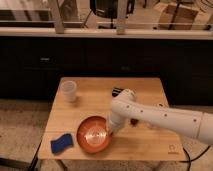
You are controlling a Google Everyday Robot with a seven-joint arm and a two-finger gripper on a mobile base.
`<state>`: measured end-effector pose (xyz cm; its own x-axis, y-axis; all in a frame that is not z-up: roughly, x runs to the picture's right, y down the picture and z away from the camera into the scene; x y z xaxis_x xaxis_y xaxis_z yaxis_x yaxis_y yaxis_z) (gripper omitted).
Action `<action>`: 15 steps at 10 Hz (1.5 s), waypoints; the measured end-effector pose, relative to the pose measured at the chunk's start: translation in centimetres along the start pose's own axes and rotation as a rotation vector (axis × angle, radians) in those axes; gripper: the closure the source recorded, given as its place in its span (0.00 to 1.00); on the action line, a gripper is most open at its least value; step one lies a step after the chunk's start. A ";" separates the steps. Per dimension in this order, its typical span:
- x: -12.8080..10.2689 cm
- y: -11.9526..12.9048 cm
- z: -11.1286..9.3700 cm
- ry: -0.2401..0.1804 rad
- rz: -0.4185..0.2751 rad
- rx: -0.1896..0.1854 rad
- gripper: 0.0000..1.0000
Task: Drag the ceramic bowl in a circle
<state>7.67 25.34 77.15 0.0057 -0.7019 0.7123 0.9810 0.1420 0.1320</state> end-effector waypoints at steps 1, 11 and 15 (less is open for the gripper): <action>-0.2 2.4 -0.3 -0.007 0.031 0.004 0.97; 9.3 -0.2 -1.0 0.056 0.115 0.184 0.97; 8.3 -7.5 0.1 0.026 0.051 0.219 0.97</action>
<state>0.31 18.45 82.15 0.0618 -0.7076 0.7039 0.9140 0.3235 0.2449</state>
